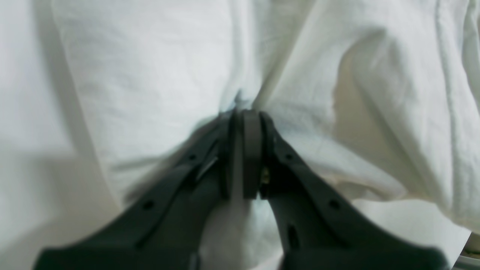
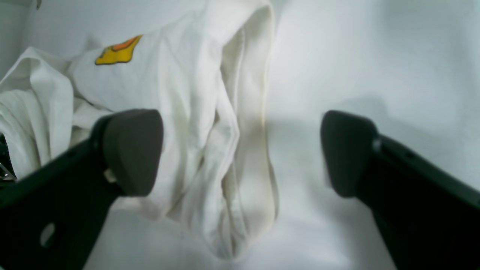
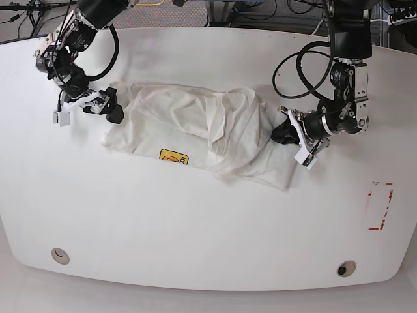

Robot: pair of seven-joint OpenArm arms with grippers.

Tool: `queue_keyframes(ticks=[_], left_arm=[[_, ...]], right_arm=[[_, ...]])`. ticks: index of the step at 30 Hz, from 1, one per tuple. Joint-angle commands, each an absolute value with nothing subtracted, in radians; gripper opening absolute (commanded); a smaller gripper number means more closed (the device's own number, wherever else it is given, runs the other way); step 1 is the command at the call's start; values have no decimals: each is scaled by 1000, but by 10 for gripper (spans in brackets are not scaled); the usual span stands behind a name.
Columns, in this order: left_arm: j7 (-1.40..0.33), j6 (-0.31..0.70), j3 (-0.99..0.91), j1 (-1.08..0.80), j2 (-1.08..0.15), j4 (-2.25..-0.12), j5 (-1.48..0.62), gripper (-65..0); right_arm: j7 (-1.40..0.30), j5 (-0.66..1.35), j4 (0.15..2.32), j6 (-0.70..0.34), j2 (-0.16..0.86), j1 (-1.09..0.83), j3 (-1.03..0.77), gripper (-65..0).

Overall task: Fold the T-shirt properly
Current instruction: 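Grasp both ends of the folded shirt with both grippers and stretch it flat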

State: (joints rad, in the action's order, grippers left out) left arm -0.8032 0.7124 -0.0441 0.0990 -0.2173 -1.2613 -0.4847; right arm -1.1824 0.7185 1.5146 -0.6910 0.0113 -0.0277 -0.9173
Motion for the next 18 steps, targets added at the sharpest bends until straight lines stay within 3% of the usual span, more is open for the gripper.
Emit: queue_keyframes(ticks=[1,18], left_arm=[[-911,698,-35,85,-222,-1254,-392,-603],[-911,698,-35,85,-222,-1256,-392,-603]], right_arm=[[-1175,731,1526,-698,10,-15,-915,0],[-1090,727,1524,-698,-45,-21,-733,0]])
